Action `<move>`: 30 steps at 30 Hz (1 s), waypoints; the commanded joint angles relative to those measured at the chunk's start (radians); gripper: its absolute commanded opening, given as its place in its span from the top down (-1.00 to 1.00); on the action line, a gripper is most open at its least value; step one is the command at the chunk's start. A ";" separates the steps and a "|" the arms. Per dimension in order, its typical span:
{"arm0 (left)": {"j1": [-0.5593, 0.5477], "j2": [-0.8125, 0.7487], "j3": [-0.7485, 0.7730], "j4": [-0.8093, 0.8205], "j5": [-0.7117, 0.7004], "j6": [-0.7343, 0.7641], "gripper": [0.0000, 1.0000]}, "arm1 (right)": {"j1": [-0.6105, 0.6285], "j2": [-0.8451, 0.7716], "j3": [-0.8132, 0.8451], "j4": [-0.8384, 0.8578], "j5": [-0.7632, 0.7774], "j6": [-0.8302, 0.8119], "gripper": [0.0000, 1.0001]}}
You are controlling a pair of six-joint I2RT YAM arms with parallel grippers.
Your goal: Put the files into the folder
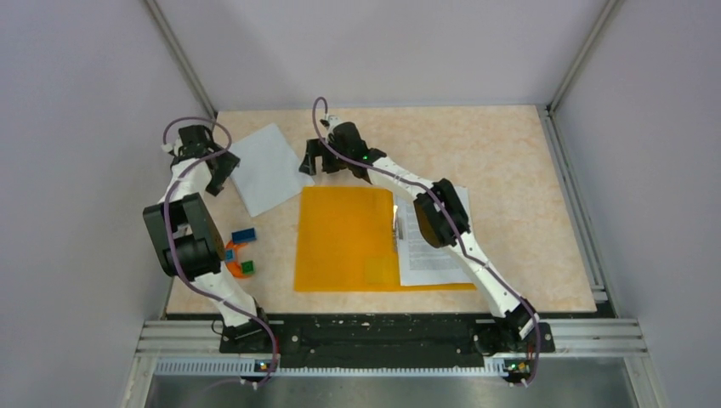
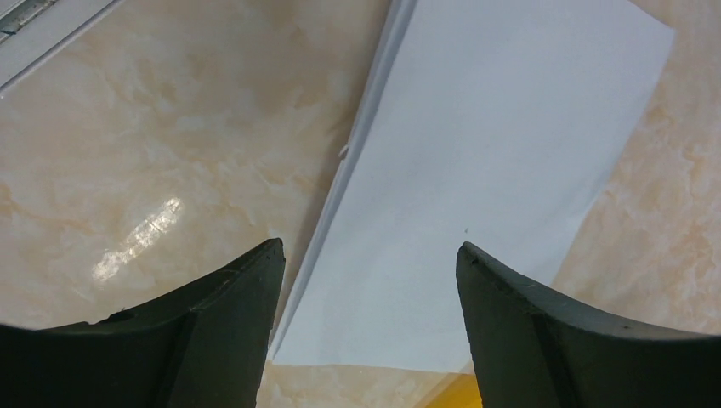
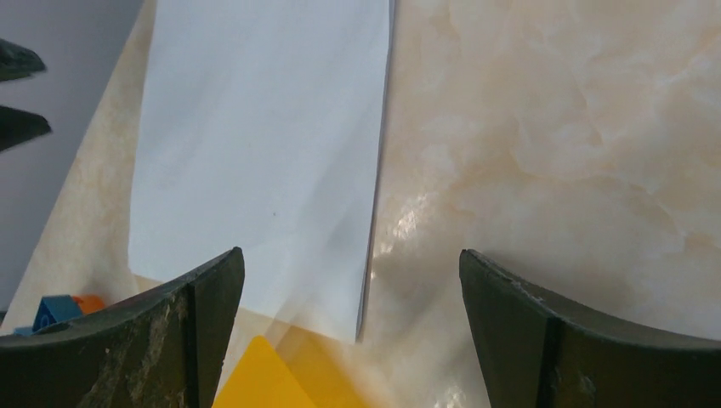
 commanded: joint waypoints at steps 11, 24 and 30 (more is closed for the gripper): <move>0.099 0.127 -0.036 0.143 0.304 0.059 -0.66 | 0.017 0.102 0.089 0.238 -0.011 0.130 -0.76; 0.100 0.187 -0.056 0.167 0.324 0.053 -0.66 | 0.020 0.148 0.097 0.303 -0.088 0.203 -0.74; 0.100 0.213 -0.063 0.205 0.377 0.031 -0.59 | 0.020 0.166 0.102 0.336 -0.124 0.239 -0.73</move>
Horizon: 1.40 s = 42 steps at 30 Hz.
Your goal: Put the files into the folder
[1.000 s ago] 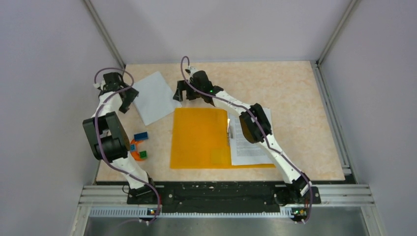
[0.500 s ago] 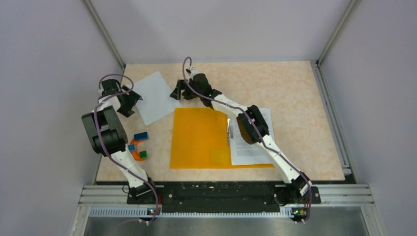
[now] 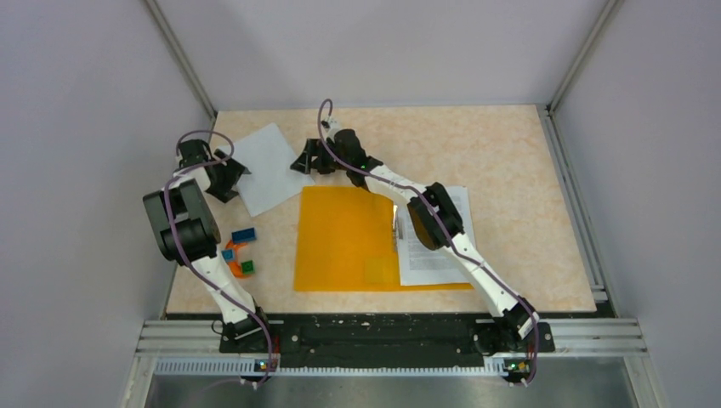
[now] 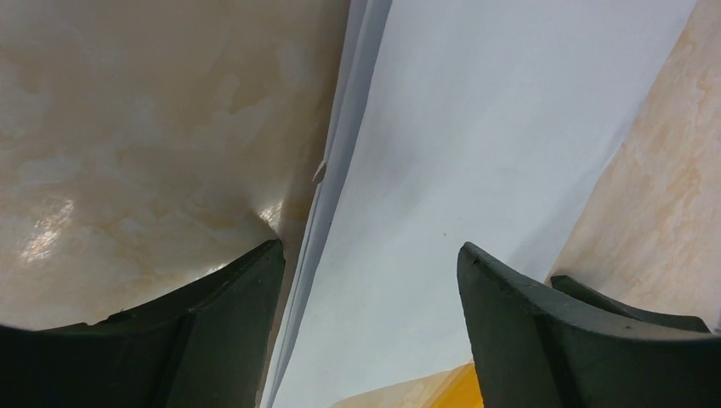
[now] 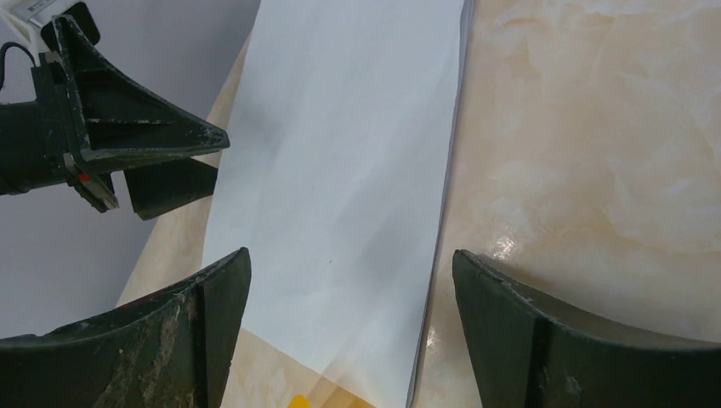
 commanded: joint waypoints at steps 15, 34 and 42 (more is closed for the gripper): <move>0.003 0.007 -0.023 0.122 0.135 -0.070 -0.04 | 0.012 0.083 0.074 0.071 -0.084 0.083 -0.71; -0.017 0.011 0.053 -0.033 0.022 -0.048 0.67 | 0.004 0.061 0.077 0.056 -0.098 0.080 -0.71; -0.018 0.057 0.072 -0.100 -0.028 -0.010 0.36 | 0.003 0.051 0.075 0.048 -0.098 0.080 -0.70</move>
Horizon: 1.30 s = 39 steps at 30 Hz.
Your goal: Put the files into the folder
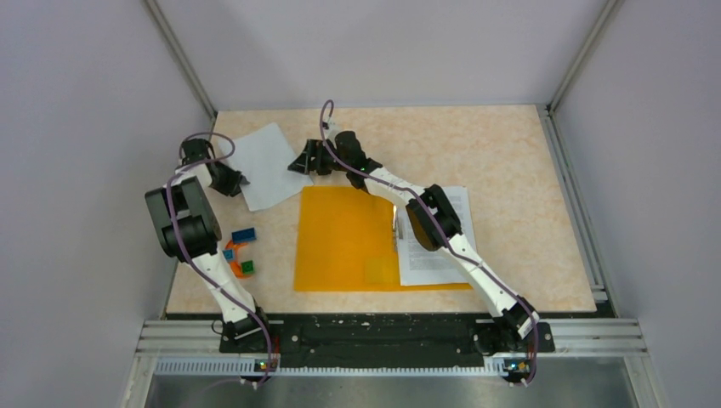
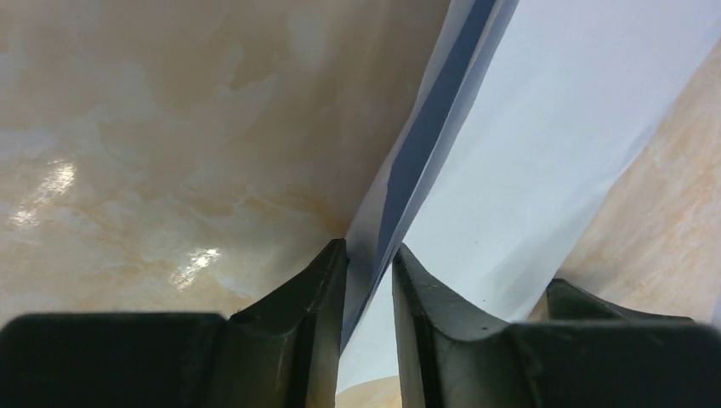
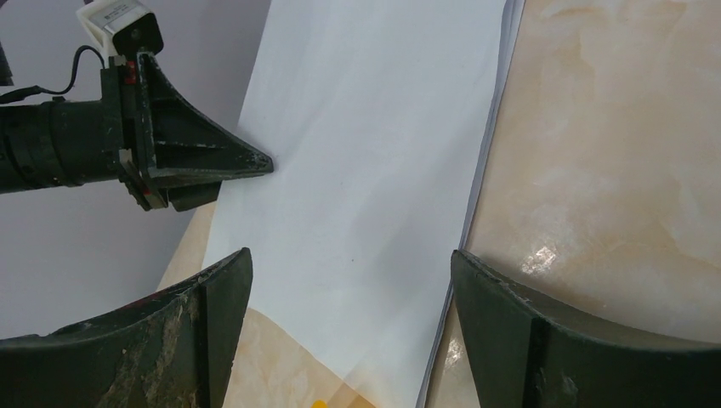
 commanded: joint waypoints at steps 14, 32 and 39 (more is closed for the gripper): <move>-0.008 0.057 0.059 -0.044 -0.028 0.043 0.30 | -0.002 -0.006 0.034 -0.027 -0.032 -0.004 -0.69; -0.285 -0.208 0.257 -0.027 -0.146 0.192 1.00 | -0.093 -0.381 -0.050 -0.214 -0.044 -0.177 -0.77; -0.490 -0.320 0.398 -0.093 -0.177 0.329 1.00 | -0.175 -0.685 -0.325 -0.214 -0.067 -0.171 -0.82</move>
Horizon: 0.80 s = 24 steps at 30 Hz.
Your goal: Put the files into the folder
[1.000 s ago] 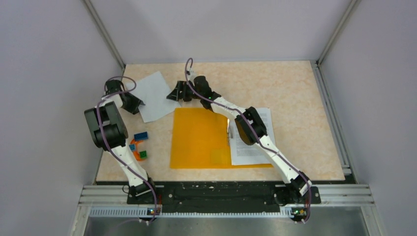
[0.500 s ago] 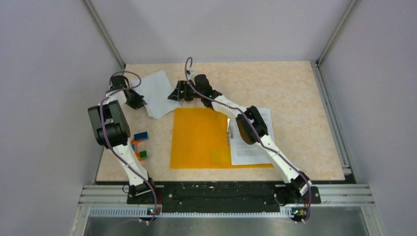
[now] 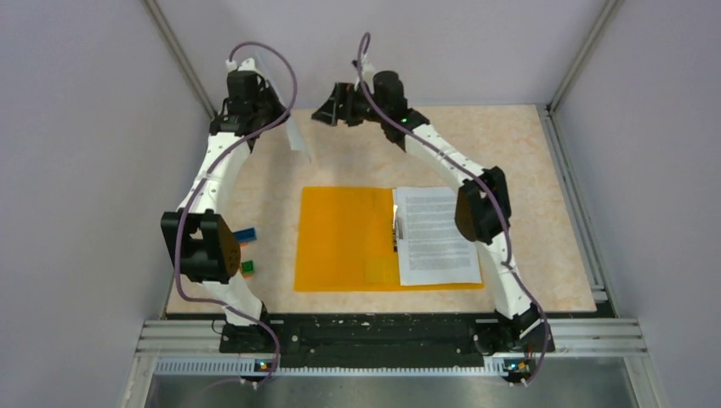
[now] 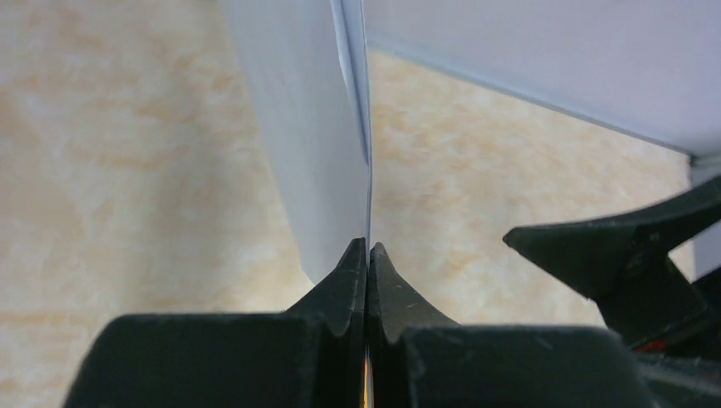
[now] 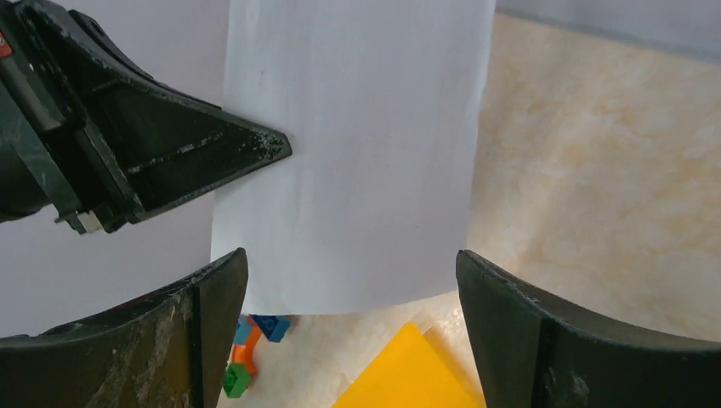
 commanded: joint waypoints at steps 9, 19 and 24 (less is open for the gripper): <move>-0.254 -0.192 0.216 -0.094 0.286 0.171 1.00 | -0.253 -0.680 -0.766 0.560 -0.206 0.328 -0.93; -0.496 -0.166 0.433 -0.187 0.429 0.188 1.00 | -0.442 -0.956 -1.256 1.078 -0.261 0.653 -0.97; -0.573 -0.150 0.531 -0.244 0.442 0.207 1.00 | -0.505 -0.963 -1.374 1.320 -0.258 0.796 -0.97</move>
